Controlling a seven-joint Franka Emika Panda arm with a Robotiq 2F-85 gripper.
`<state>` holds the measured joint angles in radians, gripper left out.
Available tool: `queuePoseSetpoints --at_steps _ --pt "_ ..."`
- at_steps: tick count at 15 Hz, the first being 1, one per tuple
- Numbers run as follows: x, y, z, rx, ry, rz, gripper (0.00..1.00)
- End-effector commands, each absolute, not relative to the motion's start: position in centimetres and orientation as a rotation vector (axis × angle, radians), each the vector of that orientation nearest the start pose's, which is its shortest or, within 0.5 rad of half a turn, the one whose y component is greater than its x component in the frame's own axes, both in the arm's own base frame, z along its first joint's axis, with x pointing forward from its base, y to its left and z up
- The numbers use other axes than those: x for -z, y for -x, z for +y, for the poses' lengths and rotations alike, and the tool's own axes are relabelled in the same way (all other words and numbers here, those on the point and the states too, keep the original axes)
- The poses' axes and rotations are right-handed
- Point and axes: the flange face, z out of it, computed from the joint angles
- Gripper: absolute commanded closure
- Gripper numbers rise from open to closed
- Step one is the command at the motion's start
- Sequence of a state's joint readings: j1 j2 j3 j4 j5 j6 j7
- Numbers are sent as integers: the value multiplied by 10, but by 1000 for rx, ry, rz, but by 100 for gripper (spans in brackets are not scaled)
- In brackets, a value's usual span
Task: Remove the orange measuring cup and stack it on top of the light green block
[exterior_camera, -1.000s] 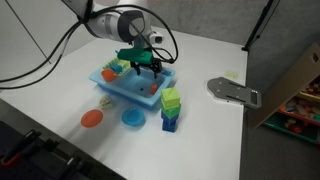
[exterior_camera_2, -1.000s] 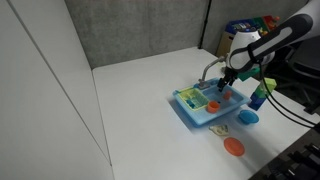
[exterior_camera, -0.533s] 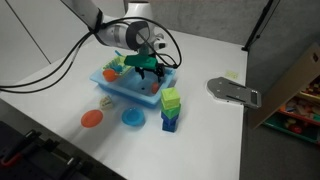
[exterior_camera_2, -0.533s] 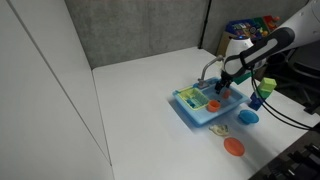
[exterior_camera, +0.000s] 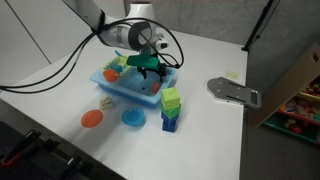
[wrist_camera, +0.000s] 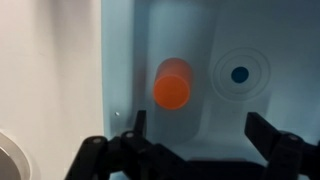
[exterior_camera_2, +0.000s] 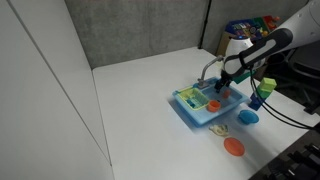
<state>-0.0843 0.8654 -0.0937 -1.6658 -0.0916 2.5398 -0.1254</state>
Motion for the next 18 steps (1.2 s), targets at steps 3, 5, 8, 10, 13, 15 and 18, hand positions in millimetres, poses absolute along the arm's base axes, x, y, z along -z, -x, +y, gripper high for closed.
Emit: queuePoseSetpoints --at_steps 3,5,8,10,13,15,18 --pt "-117 -656 -126 7 3273 -84 0" --pt "-119 -652 -130 3 3273 -74 0" --pt "-118 -646 -134 -9 3269 -59 0" --pt "-119 -642 -134 -13 3268 -55 0" --pt "-129 -638 -128 6 3260 -68 0" --pt "-136 -635 -124 29 3259 -78 0" --pt "-140 -631 -121 38 3258 -79 0"
